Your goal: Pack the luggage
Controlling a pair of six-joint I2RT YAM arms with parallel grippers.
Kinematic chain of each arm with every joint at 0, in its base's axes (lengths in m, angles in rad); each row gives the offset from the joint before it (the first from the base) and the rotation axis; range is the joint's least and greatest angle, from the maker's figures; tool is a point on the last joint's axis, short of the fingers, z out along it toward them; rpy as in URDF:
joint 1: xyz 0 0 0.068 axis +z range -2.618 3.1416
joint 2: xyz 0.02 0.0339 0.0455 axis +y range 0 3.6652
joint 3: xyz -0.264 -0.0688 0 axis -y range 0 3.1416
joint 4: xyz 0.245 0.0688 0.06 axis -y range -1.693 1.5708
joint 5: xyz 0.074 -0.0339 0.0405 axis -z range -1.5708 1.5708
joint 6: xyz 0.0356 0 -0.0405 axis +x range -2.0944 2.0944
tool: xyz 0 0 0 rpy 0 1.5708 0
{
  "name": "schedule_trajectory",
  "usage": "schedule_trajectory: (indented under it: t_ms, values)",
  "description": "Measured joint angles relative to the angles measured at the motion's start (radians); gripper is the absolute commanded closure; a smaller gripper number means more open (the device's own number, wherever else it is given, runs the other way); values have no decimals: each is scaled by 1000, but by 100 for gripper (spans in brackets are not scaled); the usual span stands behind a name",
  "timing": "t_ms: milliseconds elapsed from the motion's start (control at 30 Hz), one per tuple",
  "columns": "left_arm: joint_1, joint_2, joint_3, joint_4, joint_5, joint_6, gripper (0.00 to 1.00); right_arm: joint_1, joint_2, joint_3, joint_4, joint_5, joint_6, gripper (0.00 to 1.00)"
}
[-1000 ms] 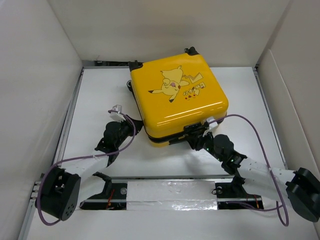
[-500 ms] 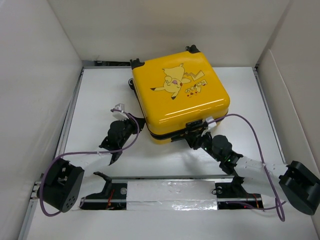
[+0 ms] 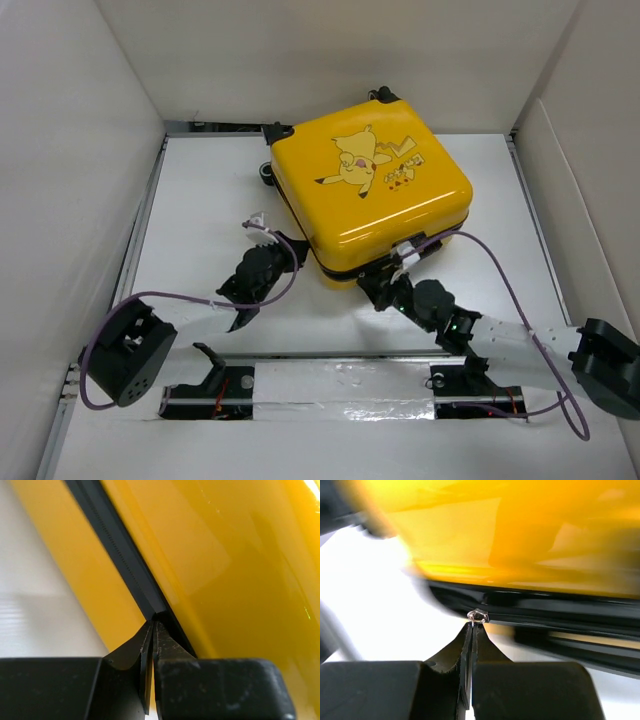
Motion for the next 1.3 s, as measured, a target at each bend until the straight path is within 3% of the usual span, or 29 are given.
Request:
schedule_trajectory:
  t_ms: [200, 333, 433, 500, 533, 567, 667, 767, 833, 933, 1100, 1300]
  values:
    - [-103, 94, 60, 27, 42, -32, 100, 242, 90, 91, -111, 201, 11, 100]
    - [-122, 114, 80, 24, 13, -39, 100, 280, 202, 158, -102, 317, 7, 100]
    - [-154, 129, 103, 6, -29, -38, 95, 264, 282, 171, -15, 366, 21, 100]
    - [-160, 128, 111, -15, -42, -34, 66, 241, 312, 163, 52, 364, 40, 100]
    - [-160, 127, 110, -40, -50, -40, 42, 236, 317, 154, 75, 363, 46, 100]
    - [-157, 117, 109, -56, -55, -34, 30, 233, 315, 147, 88, 361, 55, 100]
    - [-119, 13, 63, -168, -31, -64, 9, 230, 296, 132, 93, 347, 74, 100]
    - [-62, -173, 35, -222, -6, -106, 2, 227, 283, 124, 93, 330, 86, 100]
    - [31, -276, 39, -217, -5, -135, 1, 225, 277, 119, 92, 325, 89, 100]
    - [200, -266, 138, -236, 19, -162, 1, 225, 265, 114, 90, 320, 90, 100]
    - [391, 51, 497, -240, 104, -186, 1, 224, 252, 113, 79, 312, 86, 100]
    - [488, 447, 856, -325, 283, -212, 1, 220, 249, 108, 80, 298, 85, 100]
